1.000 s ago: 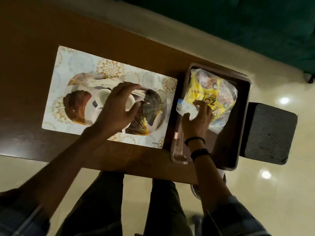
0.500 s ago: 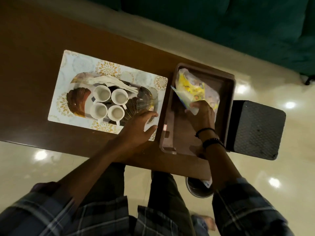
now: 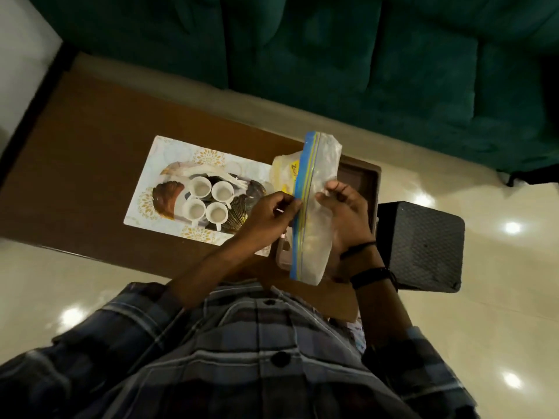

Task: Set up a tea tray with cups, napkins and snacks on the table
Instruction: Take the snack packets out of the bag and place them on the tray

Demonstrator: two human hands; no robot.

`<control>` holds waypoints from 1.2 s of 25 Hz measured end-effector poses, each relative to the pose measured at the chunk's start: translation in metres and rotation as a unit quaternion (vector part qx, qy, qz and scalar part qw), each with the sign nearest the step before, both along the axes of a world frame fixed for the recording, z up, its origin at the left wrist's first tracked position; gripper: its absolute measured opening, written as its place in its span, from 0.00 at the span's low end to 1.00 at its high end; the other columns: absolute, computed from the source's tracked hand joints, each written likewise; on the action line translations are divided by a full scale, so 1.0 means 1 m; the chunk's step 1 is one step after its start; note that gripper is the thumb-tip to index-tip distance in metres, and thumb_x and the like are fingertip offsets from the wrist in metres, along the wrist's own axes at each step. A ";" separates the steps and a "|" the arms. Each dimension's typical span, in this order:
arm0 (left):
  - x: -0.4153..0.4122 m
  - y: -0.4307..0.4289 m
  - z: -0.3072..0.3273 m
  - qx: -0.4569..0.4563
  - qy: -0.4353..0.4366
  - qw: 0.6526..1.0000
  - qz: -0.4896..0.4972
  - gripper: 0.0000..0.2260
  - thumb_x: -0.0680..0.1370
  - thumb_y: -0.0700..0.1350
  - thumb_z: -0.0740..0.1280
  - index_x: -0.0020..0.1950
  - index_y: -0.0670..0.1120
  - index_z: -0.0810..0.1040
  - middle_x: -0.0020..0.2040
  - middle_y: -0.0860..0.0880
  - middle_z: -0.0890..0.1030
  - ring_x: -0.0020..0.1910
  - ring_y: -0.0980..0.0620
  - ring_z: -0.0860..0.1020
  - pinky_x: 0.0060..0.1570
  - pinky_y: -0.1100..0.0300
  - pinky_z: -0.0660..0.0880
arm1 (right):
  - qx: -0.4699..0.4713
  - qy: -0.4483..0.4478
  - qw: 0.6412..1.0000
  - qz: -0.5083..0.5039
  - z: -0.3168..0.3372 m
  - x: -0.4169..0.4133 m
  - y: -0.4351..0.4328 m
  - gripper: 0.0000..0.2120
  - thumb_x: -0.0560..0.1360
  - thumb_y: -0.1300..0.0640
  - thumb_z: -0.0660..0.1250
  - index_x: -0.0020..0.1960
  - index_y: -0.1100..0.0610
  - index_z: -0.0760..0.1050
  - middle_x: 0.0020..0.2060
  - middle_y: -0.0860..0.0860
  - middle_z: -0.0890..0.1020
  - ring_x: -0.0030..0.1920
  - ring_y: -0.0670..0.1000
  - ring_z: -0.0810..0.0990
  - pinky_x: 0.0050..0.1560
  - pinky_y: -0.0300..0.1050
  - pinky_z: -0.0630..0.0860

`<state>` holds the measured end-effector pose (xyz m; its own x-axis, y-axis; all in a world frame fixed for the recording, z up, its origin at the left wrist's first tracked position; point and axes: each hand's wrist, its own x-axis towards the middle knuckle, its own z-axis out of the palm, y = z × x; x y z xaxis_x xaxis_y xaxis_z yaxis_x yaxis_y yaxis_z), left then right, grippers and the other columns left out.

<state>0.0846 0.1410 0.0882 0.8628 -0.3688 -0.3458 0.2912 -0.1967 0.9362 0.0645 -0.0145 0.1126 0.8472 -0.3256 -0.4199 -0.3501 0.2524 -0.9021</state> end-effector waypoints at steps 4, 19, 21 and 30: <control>-0.003 -0.001 0.033 -0.052 0.024 0.993 0.099 0.05 0.75 0.44 0.71 0.40 0.48 0.79 0.33 0.51 0.83 0.30 0.53 0.82 0.31 0.59 0.80 | -0.122 -0.009 0.992 0.043 0.019 0.001 0.012 0.09 0.72 0.64 0.71 0.51 0.58 0.78 0.54 0.61 0.81 0.56 0.61 0.79 0.61 0.59 0.76; 0.016 0.001 -0.016 -0.075 0.198 0.948 0.236 0.08 0.75 0.36 0.69 0.39 0.43 0.72 0.41 0.43 0.79 0.44 0.46 0.81 0.43 0.57 0.81 | -0.328 0.069 0.892 0.302 -0.050 0.003 0.018 0.11 0.73 0.55 0.70 0.51 0.62 0.81 0.50 0.58 0.85 0.47 0.53 0.82 0.47 0.41 0.81; 0.022 0.002 -0.019 -0.080 0.240 0.921 0.295 0.07 0.76 0.40 0.69 0.39 0.42 0.74 0.45 0.41 0.81 0.48 0.42 0.81 0.45 0.51 0.81 | -0.345 0.045 0.895 0.278 -0.048 0.001 0.025 0.07 0.74 0.59 0.69 0.46 0.62 0.83 0.43 0.58 0.86 0.43 0.55 0.83 0.48 0.51 0.80; 0.034 0.004 0.010 -0.017 0.132 0.964 0.232 0.04 0.75 0.41 0.70 0.42 0.42 0.81 0.40 0.43 0.82 0.36 0.51 0.80 0.31 0.63 0.79 | -0.176 -0.015 0.953 0.247 -0.011 -0.004 -0.001 0.13 0.73 0.72 0.65 0.55 0.65 0.80 0.50 0.61 0.84 0.44 0.41 0.83 0.46 0.36 0.78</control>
